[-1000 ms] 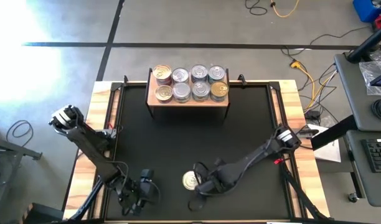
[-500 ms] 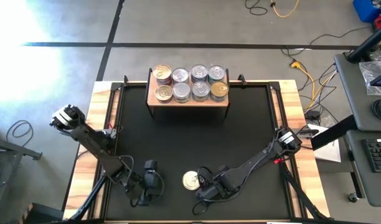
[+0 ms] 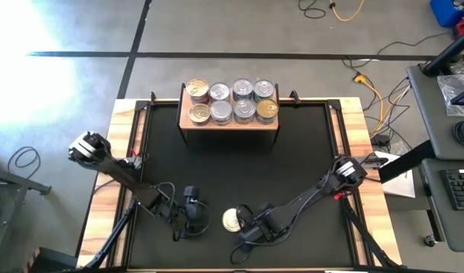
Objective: Stack canned seafood by type on shelf
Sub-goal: Stack the blue pink tuna can on the top of the bottom blue pink tuna can on the shelf
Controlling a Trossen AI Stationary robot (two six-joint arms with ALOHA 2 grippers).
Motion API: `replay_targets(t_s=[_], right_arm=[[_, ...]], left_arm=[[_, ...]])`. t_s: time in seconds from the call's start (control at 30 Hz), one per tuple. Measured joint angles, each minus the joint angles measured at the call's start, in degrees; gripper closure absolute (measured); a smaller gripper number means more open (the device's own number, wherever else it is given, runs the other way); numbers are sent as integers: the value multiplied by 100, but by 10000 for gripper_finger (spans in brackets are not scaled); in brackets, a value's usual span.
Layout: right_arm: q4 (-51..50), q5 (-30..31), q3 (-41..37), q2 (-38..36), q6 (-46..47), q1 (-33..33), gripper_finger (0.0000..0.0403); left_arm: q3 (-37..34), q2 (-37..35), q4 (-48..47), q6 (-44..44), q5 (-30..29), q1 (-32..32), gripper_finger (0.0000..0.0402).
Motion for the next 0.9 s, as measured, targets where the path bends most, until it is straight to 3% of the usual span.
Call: replay_targets(t_s=[0.33, 0.57, 0.9], right_arm=[[521, -6, -4, 287, -22, -14, 390], [445, -12, -4, 301, -36, -123, 390], [73, -310, 20, 283, -171, -199, 390]], left_arm=[[-72, 1442, 2920, 304, 5, 61, 13], [258, 2124, 3275, 123, -41, 349, 13], [334, 2132, 3333, 784, -34, 439, 13]])
